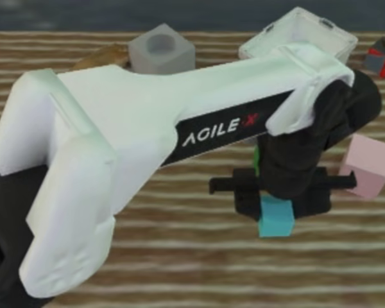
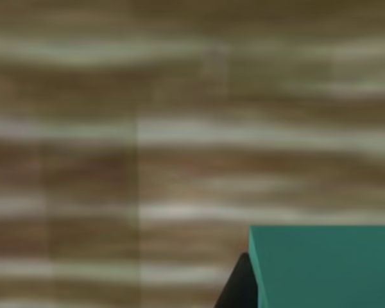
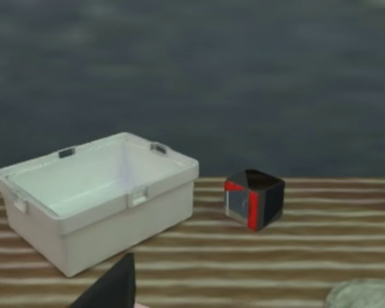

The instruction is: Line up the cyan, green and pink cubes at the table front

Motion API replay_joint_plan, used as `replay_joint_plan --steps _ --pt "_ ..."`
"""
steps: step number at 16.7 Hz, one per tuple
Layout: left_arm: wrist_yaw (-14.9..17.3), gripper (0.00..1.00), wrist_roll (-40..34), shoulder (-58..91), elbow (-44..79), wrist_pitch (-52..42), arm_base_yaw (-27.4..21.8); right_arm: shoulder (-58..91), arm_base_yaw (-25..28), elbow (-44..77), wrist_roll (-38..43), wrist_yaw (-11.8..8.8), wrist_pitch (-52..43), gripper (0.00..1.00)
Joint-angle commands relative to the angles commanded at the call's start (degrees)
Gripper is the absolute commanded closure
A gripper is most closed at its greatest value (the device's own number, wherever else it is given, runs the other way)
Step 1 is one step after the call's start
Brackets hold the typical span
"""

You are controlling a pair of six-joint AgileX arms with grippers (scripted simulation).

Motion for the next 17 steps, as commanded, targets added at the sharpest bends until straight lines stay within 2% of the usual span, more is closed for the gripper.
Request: replay_joint_plan --steps 7,13,17 --pt "0.0 1.00 -0.7 0.0 -1.0 1.1 -0.9 0.0 0.0 0.0 0.0 0.0 0.0 0.00" --pt "0.0 1.00 -1.0 2.2 -10.1 12.9 -1.0 0.0 0.0 0.0 0.0 0.0 0.0 0.00" --pt "0.0 1.00 -1.0 2.5 -11.3 14.1 -1.0 0.0 0.0 0.0 0.0 0.0 0.0 0.00"
